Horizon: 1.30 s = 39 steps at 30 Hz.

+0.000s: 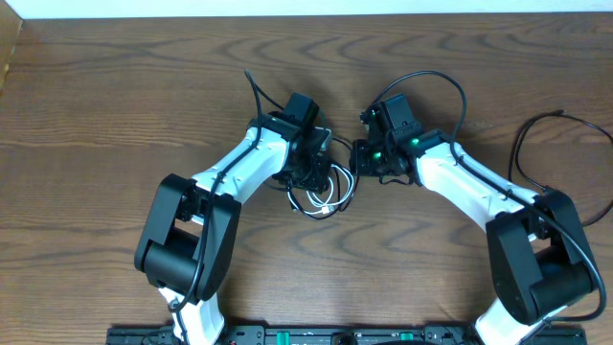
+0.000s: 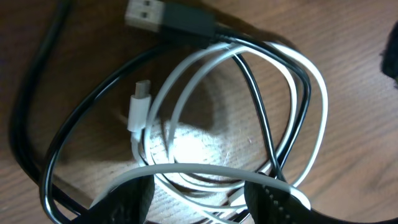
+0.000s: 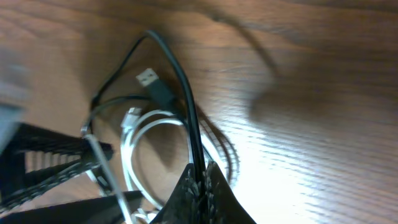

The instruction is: Untangle cables

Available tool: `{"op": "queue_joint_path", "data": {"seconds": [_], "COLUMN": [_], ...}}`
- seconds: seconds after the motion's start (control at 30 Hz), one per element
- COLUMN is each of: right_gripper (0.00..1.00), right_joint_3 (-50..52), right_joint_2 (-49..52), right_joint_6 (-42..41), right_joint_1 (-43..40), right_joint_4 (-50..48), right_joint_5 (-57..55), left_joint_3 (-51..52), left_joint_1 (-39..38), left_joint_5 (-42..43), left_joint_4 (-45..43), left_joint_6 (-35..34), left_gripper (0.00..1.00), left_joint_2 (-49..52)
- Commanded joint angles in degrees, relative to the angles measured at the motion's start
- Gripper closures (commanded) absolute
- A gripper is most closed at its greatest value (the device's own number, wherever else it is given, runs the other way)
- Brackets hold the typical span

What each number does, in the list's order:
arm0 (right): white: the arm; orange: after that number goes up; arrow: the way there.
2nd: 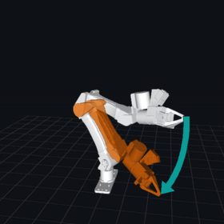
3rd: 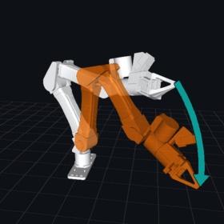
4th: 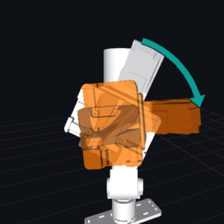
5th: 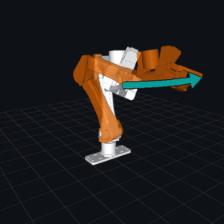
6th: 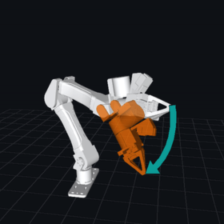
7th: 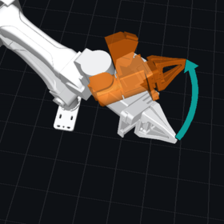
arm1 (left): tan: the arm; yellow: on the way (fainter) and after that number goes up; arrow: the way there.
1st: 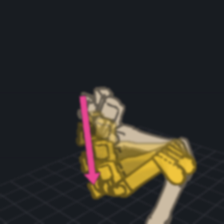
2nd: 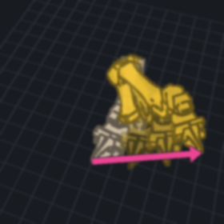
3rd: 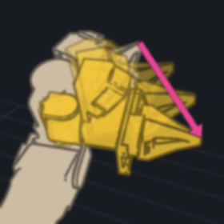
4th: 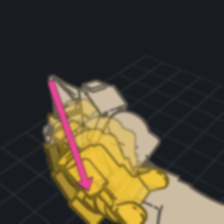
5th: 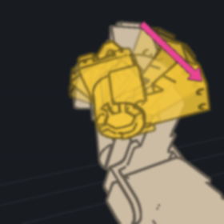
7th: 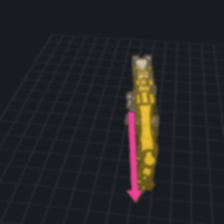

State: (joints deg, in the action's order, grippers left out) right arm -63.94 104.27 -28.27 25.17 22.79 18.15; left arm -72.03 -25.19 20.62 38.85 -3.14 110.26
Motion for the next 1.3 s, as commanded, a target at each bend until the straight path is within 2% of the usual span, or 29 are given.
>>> {"op": "queue_joint_path", "data": {"seconds": [0.0,0.2,0.53,0.67,0.83,1.07,1.27], "right_gripper": [0.99,0.99,0.99,0.99,0.99,0.99,0.99], "right_joint_3": [0.4,0.4,0.4,0.4,0.4,0.4,0.4], "right_joint_2": [0.7,0.7,0.7,0.7,0.7,0.7,0.7], "right_joint_6": [0.2,1.0,1.2,2.0,2.2,2.7,3.1], "right_joint_1": [-0.8,-0.7,-0.7,-0.7,-0.7,-0.7,-0.7], "right_joint_4": [0.0,-0.1,-0.1,-0.1,0.0,-0.1,-0.1], "right_joint_5": [-2.6,-3.3,-4.6,-4.7,-4.7,-4.7,-4.8], "left_joint_3": [-1.0,-0.5,-0.3,-0.3,-3.3,-10.8,-11.6], "left_joint_1": [-0.3,-0.3,-0.3,-0.3,0.2,0.3,0.3], "left_joint_5": [-1.5,-5.3,-8.5,-10.1,-17.2,-17.2,-15.6], "left_joint_4": [-0.6,-0.8,-1.0,-0.5,5.4,13.3,16.4], "left_joint_6": [-2.4,-7.4,-10.1,-10.1,-10.1,-10.1,-12.6], "left_gripper": [0.51,0.57,0.64,0.64,0.64,0.64,0.63], "left_joint_2": [-0.3,1.2,1.7,1.7,1.4,-0.6,-2.0]}}
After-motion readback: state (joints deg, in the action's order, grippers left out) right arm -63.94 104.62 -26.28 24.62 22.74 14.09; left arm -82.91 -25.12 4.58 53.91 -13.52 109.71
